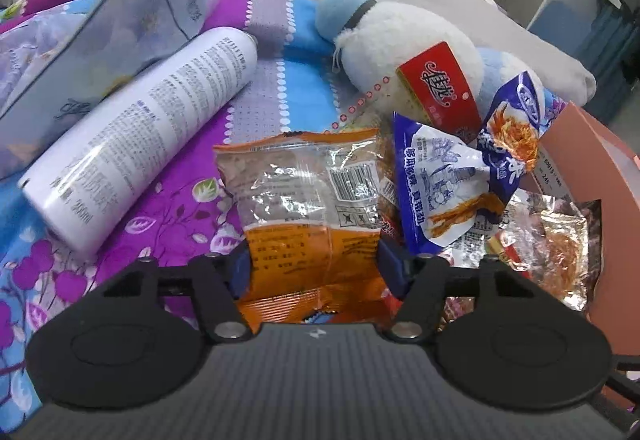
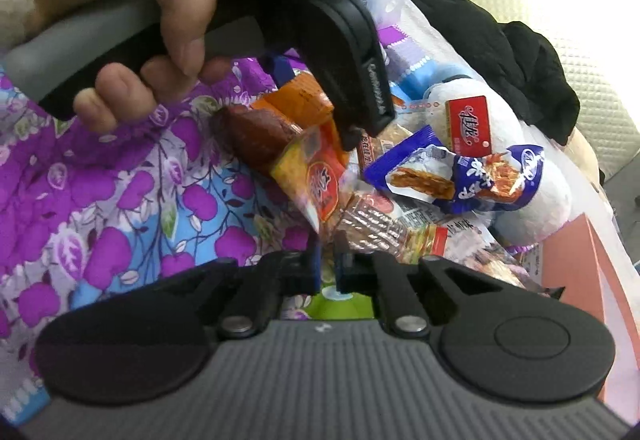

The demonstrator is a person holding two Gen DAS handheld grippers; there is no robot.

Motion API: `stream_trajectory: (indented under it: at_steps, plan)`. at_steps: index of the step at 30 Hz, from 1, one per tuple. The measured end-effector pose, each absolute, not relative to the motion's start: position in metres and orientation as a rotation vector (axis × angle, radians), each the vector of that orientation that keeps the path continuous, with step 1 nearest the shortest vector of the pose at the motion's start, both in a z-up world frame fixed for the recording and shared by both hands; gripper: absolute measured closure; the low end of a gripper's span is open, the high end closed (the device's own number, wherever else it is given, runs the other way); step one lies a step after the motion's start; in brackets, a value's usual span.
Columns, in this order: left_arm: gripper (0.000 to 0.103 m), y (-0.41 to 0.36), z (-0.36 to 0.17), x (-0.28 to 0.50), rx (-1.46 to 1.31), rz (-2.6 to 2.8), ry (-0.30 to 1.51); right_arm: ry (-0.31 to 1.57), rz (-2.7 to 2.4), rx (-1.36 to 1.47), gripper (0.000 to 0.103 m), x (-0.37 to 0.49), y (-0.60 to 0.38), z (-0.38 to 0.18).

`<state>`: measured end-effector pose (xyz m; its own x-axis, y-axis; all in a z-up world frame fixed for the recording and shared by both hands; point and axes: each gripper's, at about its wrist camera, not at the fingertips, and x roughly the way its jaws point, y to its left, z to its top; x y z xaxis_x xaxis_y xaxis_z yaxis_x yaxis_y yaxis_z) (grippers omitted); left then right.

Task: Organize snacks
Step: 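Lift the clear-and-orange bag with the left gripper while the right gripper grasps the orange snack pack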

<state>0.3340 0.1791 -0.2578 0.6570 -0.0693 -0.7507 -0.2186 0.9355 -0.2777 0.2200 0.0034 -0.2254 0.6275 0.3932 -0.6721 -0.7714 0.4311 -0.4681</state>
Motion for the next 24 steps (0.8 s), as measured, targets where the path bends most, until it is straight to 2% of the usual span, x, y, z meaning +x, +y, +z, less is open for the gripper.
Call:
stream_trajectory:
  at_steps: [14,24]
  plan:
    - [0.038,0.172,-0.202,0.265,-0.399,0.137,0.803,0.510,0.733,-0.777,0.099,0.180,-0.025,-0.196]
    - [0.038,0.137,-0.192,0.208,-0.415,0.129,0.863,0.537,0.735,-0.724,0.099,0.139,-0.058,-0.187]
